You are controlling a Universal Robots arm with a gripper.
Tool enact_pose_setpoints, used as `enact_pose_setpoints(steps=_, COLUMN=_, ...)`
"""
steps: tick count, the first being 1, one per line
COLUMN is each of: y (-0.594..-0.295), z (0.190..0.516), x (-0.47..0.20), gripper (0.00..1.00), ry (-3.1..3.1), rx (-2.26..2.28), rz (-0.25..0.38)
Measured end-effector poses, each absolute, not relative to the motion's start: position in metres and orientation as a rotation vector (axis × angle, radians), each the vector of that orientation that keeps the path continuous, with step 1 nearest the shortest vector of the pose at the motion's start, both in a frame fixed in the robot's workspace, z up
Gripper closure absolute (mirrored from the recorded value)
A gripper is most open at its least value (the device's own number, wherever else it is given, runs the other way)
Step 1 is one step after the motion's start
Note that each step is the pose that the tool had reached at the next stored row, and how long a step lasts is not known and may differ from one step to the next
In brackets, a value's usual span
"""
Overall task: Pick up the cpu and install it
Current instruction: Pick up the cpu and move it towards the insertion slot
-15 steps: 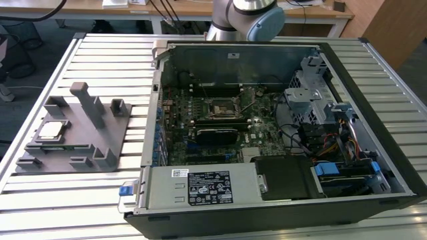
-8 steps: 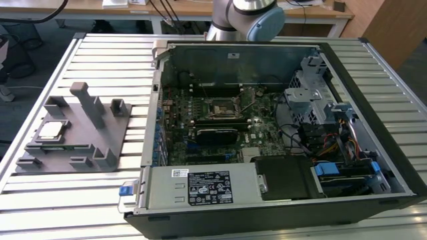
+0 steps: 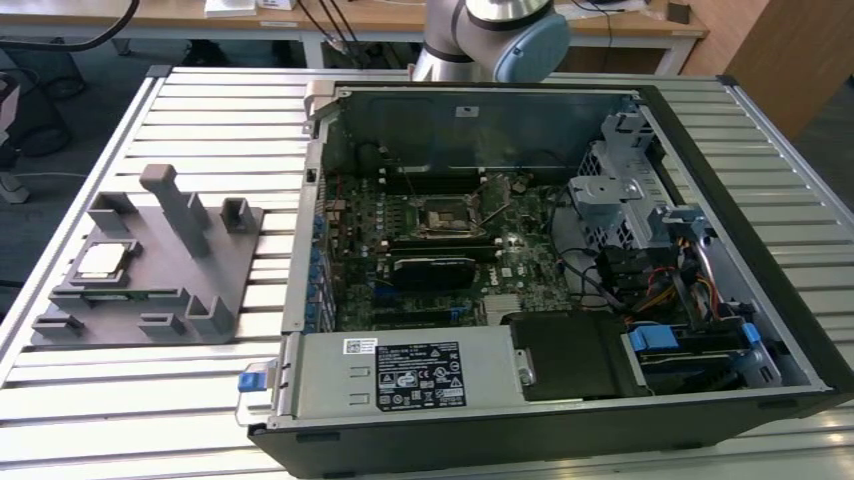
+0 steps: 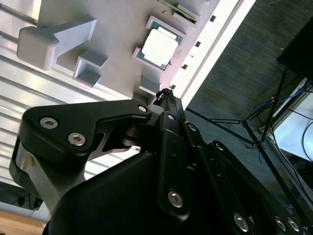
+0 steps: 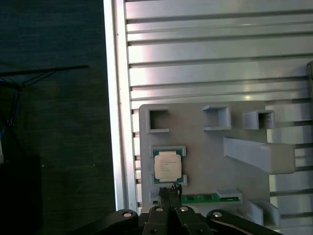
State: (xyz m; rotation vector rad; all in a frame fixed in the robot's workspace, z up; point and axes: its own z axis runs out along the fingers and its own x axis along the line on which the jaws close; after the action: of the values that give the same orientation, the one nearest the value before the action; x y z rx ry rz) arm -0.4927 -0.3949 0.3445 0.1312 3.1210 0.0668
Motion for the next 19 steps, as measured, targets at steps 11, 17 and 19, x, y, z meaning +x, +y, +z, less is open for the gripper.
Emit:
enact_pose_setpoints(steps=11, y=-0.3949, z=0.3397, x=-0.4927, gripper=0.89, ry=3.123, rx=0.131, rz=0.067)
enact_pose_setpoints(steps=17, y=-0.3954, z=0.3368, x=-0.4927, gripper=0.89, ry=3.124, rx=0.131, rz=0.068)
enact_pose_setpoints(steps=19, y=-0.3955, z=0.3358, x=-0.4927, gripper=0.89, ry=3.124, rx=0.131, rz=0.068)
